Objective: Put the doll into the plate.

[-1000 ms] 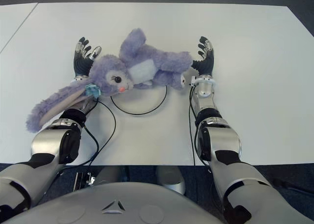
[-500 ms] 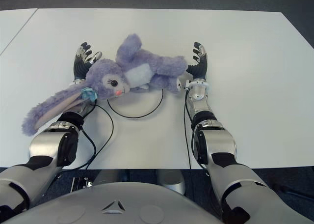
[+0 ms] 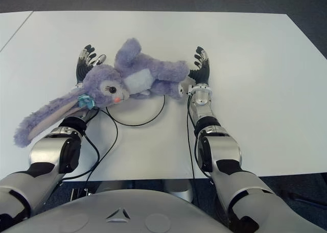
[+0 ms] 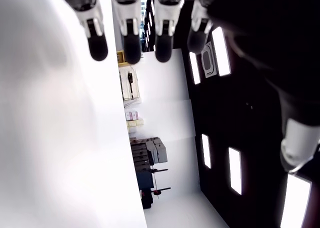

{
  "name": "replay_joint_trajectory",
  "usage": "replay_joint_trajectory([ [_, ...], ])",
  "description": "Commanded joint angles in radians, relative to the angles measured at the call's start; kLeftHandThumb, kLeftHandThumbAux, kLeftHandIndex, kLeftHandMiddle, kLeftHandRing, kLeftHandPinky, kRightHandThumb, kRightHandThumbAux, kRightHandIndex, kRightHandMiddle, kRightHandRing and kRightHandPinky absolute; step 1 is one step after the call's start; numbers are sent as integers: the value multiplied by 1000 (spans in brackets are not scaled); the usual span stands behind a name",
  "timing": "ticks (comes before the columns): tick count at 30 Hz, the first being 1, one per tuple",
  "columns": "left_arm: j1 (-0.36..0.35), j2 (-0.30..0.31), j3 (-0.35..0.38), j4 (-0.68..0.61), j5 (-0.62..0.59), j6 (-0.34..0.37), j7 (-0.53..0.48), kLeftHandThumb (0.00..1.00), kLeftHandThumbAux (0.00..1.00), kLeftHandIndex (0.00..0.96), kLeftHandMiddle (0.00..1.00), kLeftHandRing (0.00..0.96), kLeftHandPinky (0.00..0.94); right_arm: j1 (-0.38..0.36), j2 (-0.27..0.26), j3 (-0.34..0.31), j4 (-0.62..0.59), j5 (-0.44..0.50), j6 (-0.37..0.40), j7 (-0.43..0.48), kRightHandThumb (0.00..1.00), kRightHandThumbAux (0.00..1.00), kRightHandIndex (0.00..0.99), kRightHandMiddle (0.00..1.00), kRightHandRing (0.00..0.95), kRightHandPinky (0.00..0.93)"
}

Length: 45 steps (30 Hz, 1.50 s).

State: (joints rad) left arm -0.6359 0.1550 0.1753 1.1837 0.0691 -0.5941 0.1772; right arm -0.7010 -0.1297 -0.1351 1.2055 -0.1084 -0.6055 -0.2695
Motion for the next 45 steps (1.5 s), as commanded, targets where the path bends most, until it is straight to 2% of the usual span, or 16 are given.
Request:
replay_joint_trajectory([
  [1,263,-81,-49,145,51,26,10,0,565,121,135,135,161,296,100,-2,129,5,40,-9,0,935,113,138,139,184],
  [19,261,-78,-60,143,48,46,31,0,599,136,152,144,163,296,103,-1,128,0,38,-17,0,994,153,173,165,202],
  [45,261,-85,-60,144,40,35,33,0,576,138,152,146,164,292,95,2,127,-3,45,-17,0,998,168,187,175,208],
])
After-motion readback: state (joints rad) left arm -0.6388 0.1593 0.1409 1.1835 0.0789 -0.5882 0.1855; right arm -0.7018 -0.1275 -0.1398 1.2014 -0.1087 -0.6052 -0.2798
